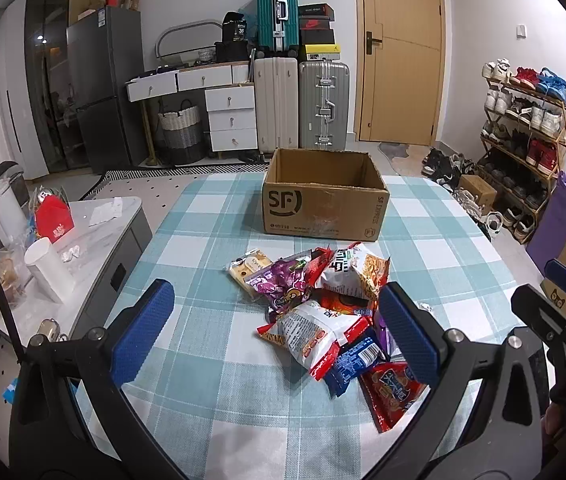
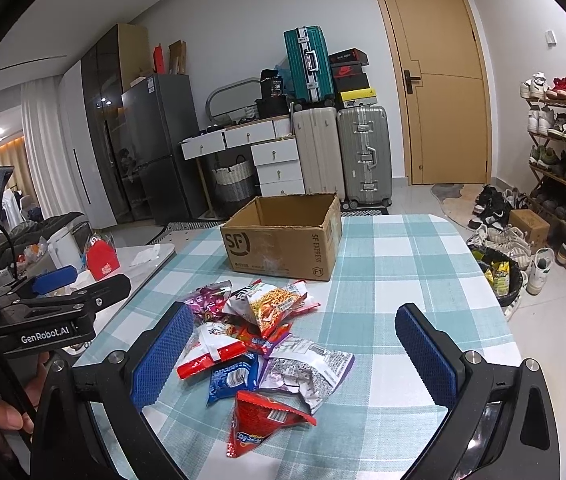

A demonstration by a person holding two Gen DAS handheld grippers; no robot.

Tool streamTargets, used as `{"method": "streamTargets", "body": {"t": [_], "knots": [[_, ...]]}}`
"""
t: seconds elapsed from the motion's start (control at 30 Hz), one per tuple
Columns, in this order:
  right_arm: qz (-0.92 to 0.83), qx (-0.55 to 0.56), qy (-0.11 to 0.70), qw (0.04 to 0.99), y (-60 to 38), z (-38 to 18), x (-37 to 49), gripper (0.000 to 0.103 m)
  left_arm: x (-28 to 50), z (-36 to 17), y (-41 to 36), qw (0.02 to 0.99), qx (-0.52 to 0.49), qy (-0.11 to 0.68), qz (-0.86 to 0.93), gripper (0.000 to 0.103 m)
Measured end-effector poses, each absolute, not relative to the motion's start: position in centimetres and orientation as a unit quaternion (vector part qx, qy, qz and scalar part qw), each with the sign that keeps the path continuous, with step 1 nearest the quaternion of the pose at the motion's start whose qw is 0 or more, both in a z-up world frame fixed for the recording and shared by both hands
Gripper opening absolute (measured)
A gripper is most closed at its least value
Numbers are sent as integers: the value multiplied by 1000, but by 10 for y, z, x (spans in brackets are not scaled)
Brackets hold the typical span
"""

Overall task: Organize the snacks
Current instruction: 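Grasp the red chip bag with the right gripper while the left gripper approaches the white snack bag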

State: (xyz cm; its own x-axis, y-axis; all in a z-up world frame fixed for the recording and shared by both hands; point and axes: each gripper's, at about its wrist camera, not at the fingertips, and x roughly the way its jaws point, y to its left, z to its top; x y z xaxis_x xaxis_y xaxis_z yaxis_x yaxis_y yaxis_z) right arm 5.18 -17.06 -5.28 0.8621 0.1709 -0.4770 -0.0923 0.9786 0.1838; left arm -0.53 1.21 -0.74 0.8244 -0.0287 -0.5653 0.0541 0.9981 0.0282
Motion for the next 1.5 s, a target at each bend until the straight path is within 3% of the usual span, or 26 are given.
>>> {"method": "streamTargets", "body": {"t": [0.47, 0.7, 1.07, 1.23, 1.33, 1.5], "knots": [[114, 83, 307, 941, -166, -91, 63, 103, 11, -34, 18, 945, 31, 324, -23, 102], [137, 135, 376, 907, -172, -138, 74, 103, 20, -61, 34, 937, 19, 348, -26, 102], [162, 138, 418, 883, -148, -181, 91, 103, 34, -119, 66, 915, 23, 402, 25, 102], [158, 132, 430, 879, -136, -186, 100, 99, 33, -133, 82, 909, 13, 414, 39, 102], [151, 138, 438, 876, -136, -189, 104, 83, 31, -135, 87, 909, 7, 416, 37, 102], [150, 122, 454, 870, -129, -198, 109, 78, 30, -137, 86, 903, 3, 428, 30, 102]]}}
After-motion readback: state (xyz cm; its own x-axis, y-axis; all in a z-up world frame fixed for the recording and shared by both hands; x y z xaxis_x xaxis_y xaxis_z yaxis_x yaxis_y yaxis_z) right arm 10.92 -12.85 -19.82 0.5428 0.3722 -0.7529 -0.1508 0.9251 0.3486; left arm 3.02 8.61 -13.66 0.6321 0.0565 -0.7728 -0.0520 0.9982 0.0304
